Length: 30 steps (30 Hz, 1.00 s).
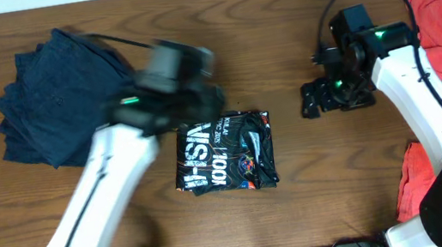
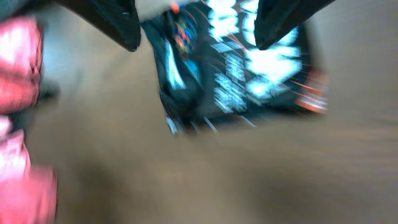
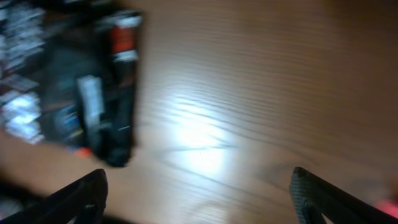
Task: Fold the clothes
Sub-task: 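Grasp the folded jersey bundle with the left gripper, then carry the folded jersey left and place it on the navy shirt pile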
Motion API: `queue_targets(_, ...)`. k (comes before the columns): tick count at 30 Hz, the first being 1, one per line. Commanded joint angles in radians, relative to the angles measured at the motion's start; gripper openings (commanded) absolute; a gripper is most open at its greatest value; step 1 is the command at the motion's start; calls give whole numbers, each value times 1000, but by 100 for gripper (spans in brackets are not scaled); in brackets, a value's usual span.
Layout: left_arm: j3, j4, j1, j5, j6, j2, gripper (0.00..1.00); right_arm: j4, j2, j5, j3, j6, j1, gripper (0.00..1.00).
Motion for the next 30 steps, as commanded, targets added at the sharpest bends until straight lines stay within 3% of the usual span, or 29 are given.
queue_targets(1,9,-1,119,-52,18,-22,69,20,14,-175,-3,-97,59,91)
queue_targets(4,-10,-19,183,-48,21,13,79,66,24,-167,-32,-26,105,94)
queue_targets(8,-39,-83,222,-48,47,106,86,135,26,-107,-100,104,150,95)
queue_targets(12,-45,-101,224,19,127,228,89,159,26,-77,-154,138,169,95)
queue_targets(23,-45,-35,224,111,184,510,90,142,26,-63,-188,137,169,96)
queue_targets(27,-45,-15,224,133,184,578,88,142,26,-63,-188,137,169,96)
queue_targets(28,-45,-11,224,154,184,590,84,142,26,-63,-188,137,169,95)
queue_targets(30,-45,-8,221,202,185,609,66,141,26,-55,-188,140,169,95)
